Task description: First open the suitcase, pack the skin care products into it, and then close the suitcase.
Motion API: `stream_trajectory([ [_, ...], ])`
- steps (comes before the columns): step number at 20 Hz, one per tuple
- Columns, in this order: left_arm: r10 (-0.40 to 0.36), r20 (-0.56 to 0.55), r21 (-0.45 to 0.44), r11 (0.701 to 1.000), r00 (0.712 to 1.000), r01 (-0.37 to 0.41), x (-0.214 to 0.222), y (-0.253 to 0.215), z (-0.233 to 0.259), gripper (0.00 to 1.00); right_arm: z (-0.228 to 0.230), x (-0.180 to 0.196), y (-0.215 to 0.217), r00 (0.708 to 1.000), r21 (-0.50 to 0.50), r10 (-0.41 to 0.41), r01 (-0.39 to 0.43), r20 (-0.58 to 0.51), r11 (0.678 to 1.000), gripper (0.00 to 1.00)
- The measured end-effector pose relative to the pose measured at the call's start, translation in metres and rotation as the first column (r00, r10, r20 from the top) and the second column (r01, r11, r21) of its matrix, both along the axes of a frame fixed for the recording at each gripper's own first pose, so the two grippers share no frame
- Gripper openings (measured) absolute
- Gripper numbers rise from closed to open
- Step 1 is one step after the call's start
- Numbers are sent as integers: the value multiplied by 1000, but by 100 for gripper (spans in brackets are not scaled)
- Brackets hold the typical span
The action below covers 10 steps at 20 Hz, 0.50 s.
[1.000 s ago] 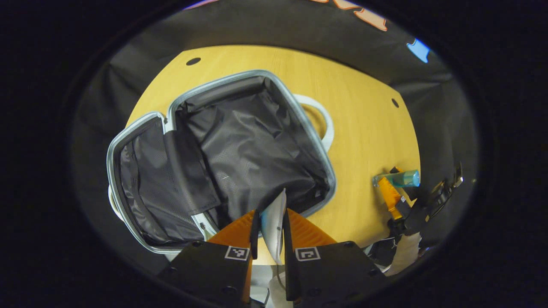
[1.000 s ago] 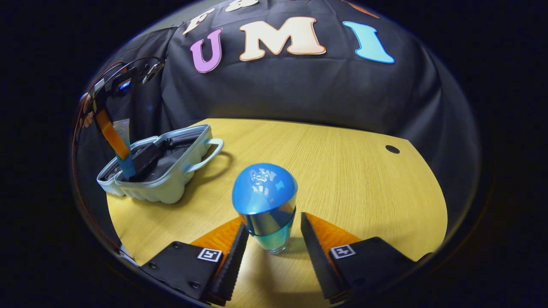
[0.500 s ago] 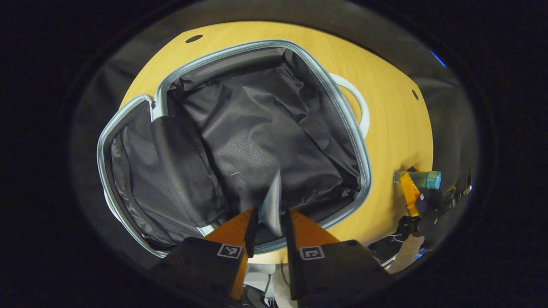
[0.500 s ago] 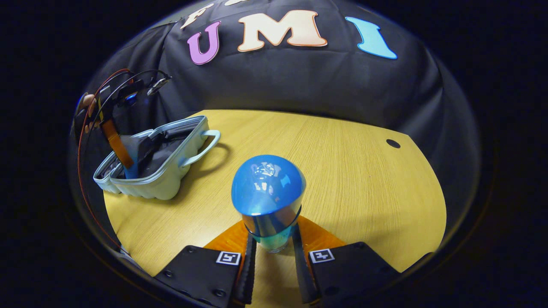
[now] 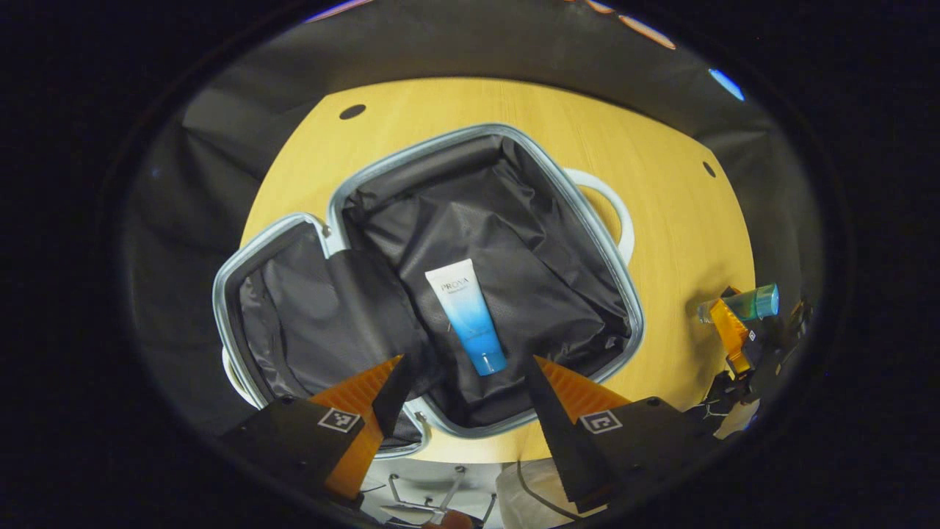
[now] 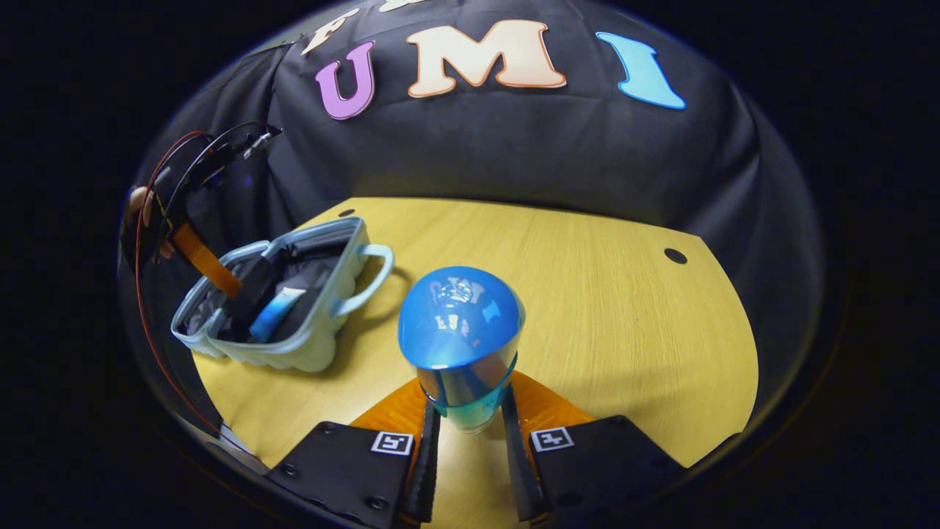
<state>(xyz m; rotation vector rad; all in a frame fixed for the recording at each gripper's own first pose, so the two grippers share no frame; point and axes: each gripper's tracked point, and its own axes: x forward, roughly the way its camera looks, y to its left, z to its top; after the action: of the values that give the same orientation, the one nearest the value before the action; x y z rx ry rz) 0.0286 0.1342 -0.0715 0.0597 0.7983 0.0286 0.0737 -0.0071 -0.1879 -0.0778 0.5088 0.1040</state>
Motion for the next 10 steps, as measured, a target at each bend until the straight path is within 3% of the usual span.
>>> stream_trajectory([
  [5, 35, 89, -67, 997, 995, -29, -35, 32, 22, 92, 34, 16, 70, 994, 33, 106, -106, 19, 994, 43],
  [10, 128, 164, -146, 984, 978, -105, -73, 81, 36, 93, 33, 29, 152, 969, 52, 243, -241, -47, 969, 43],
])
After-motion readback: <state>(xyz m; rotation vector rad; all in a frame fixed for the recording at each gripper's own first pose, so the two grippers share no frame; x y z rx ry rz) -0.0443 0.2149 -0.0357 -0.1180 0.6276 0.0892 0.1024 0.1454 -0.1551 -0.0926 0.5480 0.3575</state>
